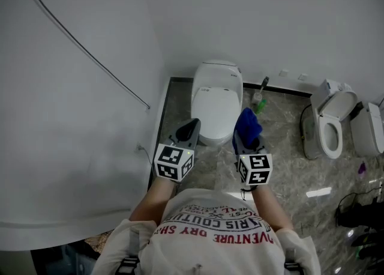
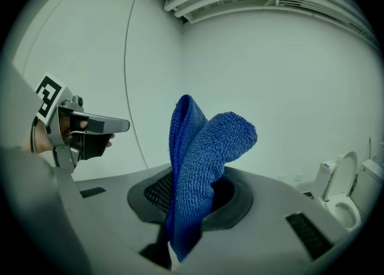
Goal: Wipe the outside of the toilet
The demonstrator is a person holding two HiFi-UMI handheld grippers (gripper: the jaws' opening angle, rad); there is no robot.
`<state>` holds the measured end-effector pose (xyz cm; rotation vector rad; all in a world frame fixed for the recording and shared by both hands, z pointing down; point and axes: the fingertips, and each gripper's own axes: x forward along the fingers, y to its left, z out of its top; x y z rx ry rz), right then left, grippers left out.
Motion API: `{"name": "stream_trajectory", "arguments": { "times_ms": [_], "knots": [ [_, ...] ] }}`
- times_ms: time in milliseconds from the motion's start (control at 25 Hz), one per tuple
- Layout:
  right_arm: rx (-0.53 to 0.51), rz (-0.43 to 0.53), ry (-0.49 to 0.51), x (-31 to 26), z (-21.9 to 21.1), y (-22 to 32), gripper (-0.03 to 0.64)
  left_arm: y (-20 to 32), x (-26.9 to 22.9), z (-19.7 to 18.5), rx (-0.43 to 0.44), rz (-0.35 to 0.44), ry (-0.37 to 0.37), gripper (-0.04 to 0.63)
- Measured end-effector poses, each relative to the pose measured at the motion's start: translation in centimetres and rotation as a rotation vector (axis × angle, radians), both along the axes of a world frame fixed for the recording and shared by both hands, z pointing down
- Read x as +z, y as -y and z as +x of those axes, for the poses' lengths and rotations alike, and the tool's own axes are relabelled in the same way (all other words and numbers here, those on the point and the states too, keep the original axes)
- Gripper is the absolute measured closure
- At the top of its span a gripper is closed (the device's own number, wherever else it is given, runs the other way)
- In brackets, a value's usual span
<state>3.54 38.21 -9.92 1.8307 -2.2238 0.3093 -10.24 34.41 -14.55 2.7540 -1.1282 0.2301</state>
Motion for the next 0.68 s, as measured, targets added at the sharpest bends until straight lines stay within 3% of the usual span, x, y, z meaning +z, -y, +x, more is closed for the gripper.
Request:
{"name": "stream_trajectory", "arguments": {
  "times_ms": [680],
  "knots": [
    [-0.026,-0.007,-0.035,1.0,-1.7,-0.9,0.534,-0.9,1.1,-1.0,-0.002,-0.004,0.013,0.591]
  ]
}}
